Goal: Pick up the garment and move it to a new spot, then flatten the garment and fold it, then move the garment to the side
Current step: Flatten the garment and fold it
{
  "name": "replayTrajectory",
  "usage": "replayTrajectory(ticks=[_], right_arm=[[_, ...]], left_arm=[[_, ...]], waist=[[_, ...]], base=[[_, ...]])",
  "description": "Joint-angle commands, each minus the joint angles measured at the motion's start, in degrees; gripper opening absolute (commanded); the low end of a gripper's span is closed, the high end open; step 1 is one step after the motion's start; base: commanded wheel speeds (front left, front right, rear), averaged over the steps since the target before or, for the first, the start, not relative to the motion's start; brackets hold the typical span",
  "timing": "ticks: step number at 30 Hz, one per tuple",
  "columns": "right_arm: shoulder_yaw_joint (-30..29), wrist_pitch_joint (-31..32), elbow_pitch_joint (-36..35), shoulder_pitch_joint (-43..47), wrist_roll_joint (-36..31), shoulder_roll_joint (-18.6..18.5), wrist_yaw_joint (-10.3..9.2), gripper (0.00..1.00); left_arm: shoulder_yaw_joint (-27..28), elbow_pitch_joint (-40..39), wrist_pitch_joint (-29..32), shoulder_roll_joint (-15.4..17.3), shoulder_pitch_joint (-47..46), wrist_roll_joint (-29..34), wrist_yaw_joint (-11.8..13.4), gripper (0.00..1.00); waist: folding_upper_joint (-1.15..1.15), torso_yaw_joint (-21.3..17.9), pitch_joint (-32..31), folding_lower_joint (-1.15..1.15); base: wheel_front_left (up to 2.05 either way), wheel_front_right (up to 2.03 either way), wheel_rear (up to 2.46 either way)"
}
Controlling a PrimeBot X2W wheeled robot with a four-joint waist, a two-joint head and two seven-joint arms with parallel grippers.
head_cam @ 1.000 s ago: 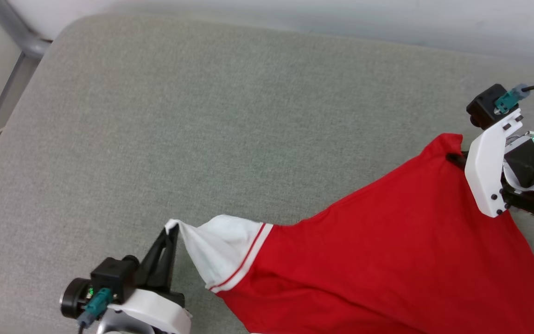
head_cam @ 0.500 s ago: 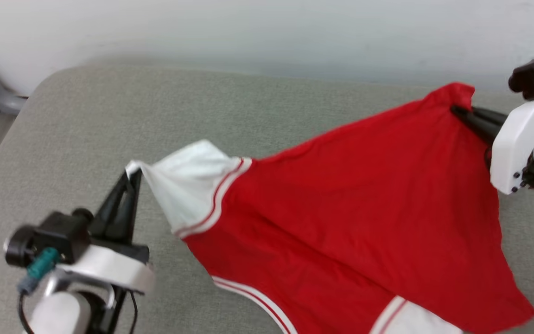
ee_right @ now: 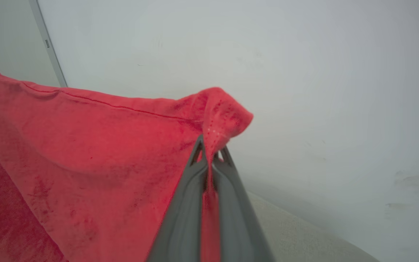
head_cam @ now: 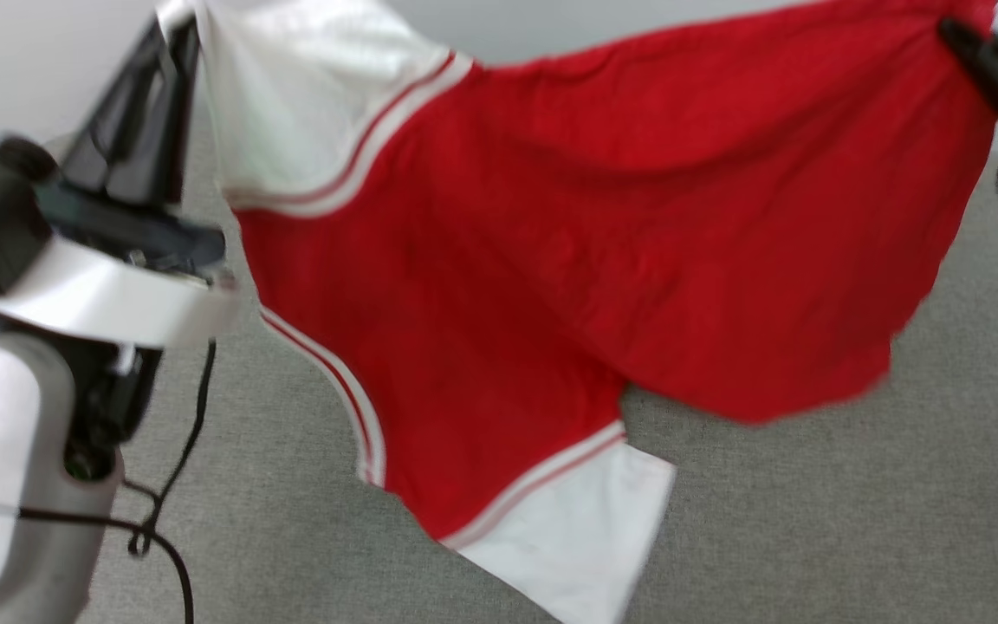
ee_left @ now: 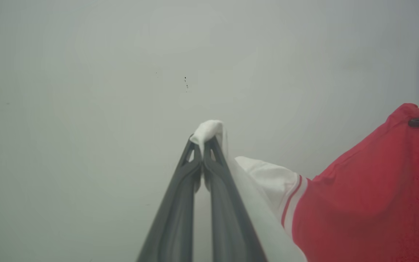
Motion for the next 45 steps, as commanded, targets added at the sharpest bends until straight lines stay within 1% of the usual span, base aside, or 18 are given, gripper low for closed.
replayTrajectory(ticks=[1, 4, 6, 10, 15, 19, 24, 27, 32, 35, 37, 38, 41, 42, 43, 45], right_arm=[[-1.41, 0.08, -0.72, -0.53, -0.62, 0.58, -0.07, 0.00], [-5.24, 0.23, -2.17, -1.75, -2.29, 1.48, -0.07, 0.00], [-7.18, 0.96, -3.06, -2.52, -3.52, 2.14, -0.07, 0.00], [-10.80, 2.20, -4.78, -6.07, -5.80, 3.61, -0.07, 0.00], [-13.59, 3.88, -4.47, -13.41, -8.33, 5.54, -0.06, 0.00], [-14.95, 3.71, -2.22, -20.91, -10.63, 7.31, -0.06, 0.00], [-14.51, 2.74, 2.33, -30.44, -13.72, 9.52, -0.07, 0.00], [-14.11, 1.89, 5.34, -36.79, -15.14, 10.80, -0.07, 0.00], [-13.09, -0.35, 11.01, -46.46, -16.96, 11.45, -0.07, 0.00], [-12.60, -1.69, 14.02, -51.43, -16.89, 11.39, -0.07, 0.00], [-12.41, -2.28, 15.03, -52.65, -16.91, 11.32, -0.07, 0.00], [-11.94, -3.19, 16.82, -54.40, -16.68, 11.28, -0.07, 0.00], [-11.19, -4.07, 17.99, -55.44, -16.47, 11.07, -0.06, 0.00], [-9.72, -4.36, 19.32, -55.43, -16.28, 11.13, -0.06, 0.00], [-9.72, -4.36, 19.32, -55.43, -16.28, 11.13, -0.06, 0.00], [-7.93, -4.77, 20.39, -54.51, -15.95, 10.68, -0.07, 0.00]], left_arm=[[0.25, -0.26, 0.39, 0.05, -2.30, -0.25, -0.30, 0.00], [-0.55, -0.34, 1.59, 0.19, -7.81, 0.45, -1.27, 0.00], [-1.20, 0.25, 2.22, -0.46, -11.78, 0.27, -1.81, 0.00], [-1.71, 2.68, 3.06, -0.82, -20.19, 0.53, -2.99, 0.00], [-2.00, 7.23, 3.31, -1.72, -31.52, 0.17, -4.27, 0.00], [-2.55, 12.01, 2.92, -2.08, -40.52, 0.43, -5.23, 0.00], [-3.28, 17.65, 1.85, -2.25, -51.68, 1.05, -6.02, 0.00], [-4.41, 20.36, 1.48, -1.60, -58.28, 2.21, -6.38, 0.00], [-4.95, 24.53, -0.02, -2.11, -66.49, 2.09, -6.71, 0.00], [-5.15, 26.74, -0.69, -1.77, -70.74, 2.20, -6.81, 0.00], [-5.35, 27.62, -0.88, -1.86, -71.59, 2.05, -6.86, 0.00], [-5.69, 29.04, -1.56, -1.97, -72.89, 1.94, -6.93, 0.00], [-5.98, 30.33, -2.30, -1.94, -73.41, 1.75, -6.98, 0.00], [-6.58, 31.41, -2.99, -1.99, -72.74, 1.51, -7.03, 0.00], [-6.58, 31.41, -2.99, -1.99, -72.74, 1.51, -7.03, 0.00], [-7.18, 32.30, -3.63, -2.19, -71.01, 1.01, -7.04, 0.00]], waist=[[0.00, -0.21, 0.87, 0.00], [0.00, -0.40, 2.55, 0.00], [0.00, -0.34, 3.93, 0.00], [0.00, -0.45, 7.49, 0.00], [0.00, -0.71, 12.80, 0.00], [0.00, -0.93, 17.56, 0.00], [0.00, -1.30, 22.62, 0.00], [0.00, -1.59, 25.03, 0.00], [0.00, -1.01, 27.63, 0.00], [0.00, -0.62, 28.59, 0.00], [0.00, -0.49, 28.78, 0.00], [0.00, -0.30, 29.13, 0.00], [0.00, -0.11, 29.45, 0.00], [0.00, -0.09, 29.82, 0.00], [0.00, -0.09, 29.82, 0.00], [0.00, 0.00, 30.23, 0.00]], base=[[0.00, 0.00, 0.00], [0.00, 0.00, 0.00], [0.00, 0.00, 0.00], [0.00, 0.00, 0.00], [0.00, 0.00, 0.00], [0.00, 0.00, 0.00], [0.00, 0.00, 0.00], [0.00, 0.00, 0.00], [0.00, 0.00, 0.00], [0.00, 0.00, 0.00], [0.00, 0.00, 0.00], [0.00, 0.00, 0.00], [0.00, 0.00, 0.00], [0.00, 0.00, 0.00], [0.00, 0.00, 0.00], [0.00, 0.00, 0.00]])
